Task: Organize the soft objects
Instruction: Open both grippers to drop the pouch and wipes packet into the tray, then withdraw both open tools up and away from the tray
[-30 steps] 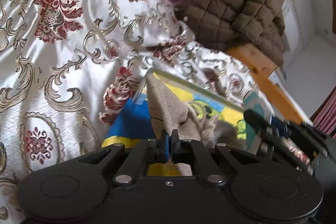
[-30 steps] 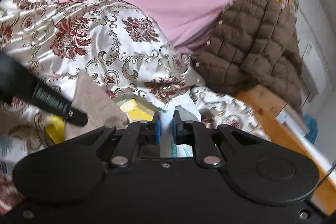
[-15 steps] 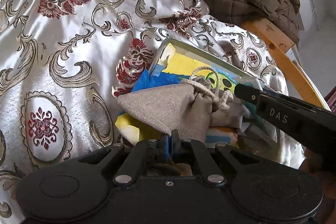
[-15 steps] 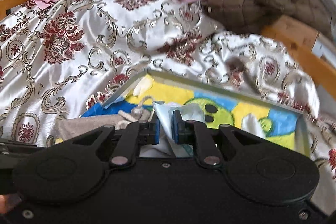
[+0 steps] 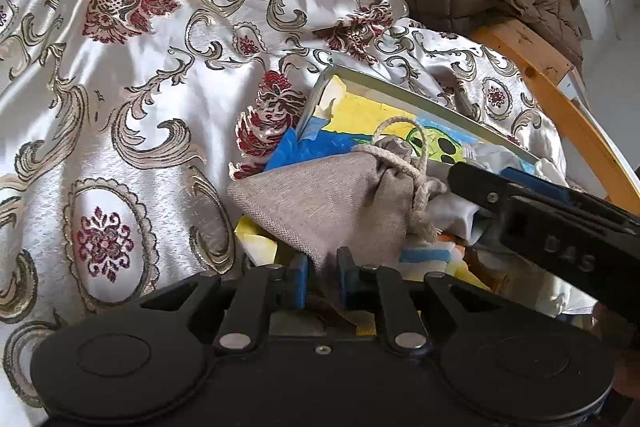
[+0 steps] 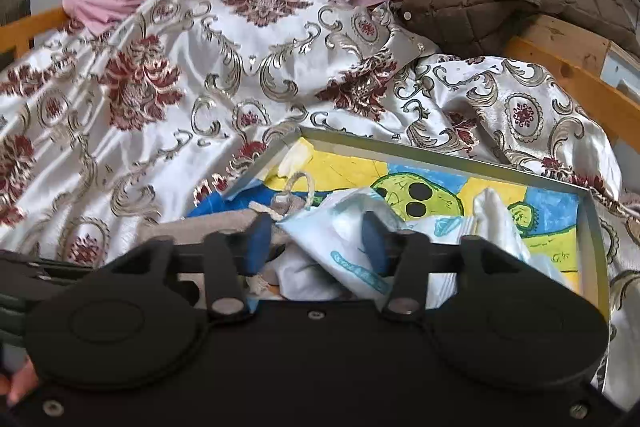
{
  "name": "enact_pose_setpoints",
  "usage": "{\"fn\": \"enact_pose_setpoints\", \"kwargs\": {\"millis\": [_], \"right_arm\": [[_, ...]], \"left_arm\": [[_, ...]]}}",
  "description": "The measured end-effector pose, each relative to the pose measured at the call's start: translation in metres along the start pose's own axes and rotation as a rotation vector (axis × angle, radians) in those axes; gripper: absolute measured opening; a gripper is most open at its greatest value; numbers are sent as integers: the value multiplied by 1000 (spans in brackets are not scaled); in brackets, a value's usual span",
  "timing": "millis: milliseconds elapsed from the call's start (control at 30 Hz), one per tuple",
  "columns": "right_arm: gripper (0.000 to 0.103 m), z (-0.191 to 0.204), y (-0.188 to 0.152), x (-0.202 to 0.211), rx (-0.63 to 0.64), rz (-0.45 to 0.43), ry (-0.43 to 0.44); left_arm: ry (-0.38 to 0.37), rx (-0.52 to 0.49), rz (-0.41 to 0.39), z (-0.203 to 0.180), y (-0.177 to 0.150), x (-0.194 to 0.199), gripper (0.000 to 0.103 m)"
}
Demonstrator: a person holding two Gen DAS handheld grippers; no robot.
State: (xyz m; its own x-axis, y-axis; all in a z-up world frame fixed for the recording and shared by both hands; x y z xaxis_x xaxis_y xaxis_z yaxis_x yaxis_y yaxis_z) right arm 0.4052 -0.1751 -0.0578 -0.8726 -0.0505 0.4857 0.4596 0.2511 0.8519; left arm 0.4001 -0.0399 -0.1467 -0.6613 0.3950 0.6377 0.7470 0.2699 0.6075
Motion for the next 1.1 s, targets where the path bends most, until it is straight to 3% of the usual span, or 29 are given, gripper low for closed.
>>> {"fn": "enact_pose_setpoints", "kwargs": {"millis": [167,300,600,767,1100], "right_arm": [[47,-6,2,19,-7,-18,20],[68,-13,5,47,-23,-59,11],[94,-25,3,112,-60,-133,-47],[102,-26,-2,144,-99,-178,-49],[102,-32,-9,203,-151,-279,-56]], "left_arm": [[19,-8,-18,-3,2,9,30],[29,-5,-47,-4,6,21,42],[15,-19,-150,-17,17,63,62],[-7,-25,-224,-26,27,92,71],[-16,-60,-329,-38,33,141,86]]}}
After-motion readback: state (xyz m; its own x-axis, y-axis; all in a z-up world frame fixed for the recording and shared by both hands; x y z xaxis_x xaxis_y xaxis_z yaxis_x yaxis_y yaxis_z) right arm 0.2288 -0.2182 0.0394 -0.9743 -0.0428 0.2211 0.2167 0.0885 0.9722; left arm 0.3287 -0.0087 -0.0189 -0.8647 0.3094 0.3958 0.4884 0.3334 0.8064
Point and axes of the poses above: each gripper's, at about its wrist camera, not at the fingertips, and x roughly against the way its jaws point, z to its left, y to its top, the point moved 10 cm from there along -x, roughly the way its jaws point, and after that the axes turned 5 degrees about x, right-handed, at the moved point
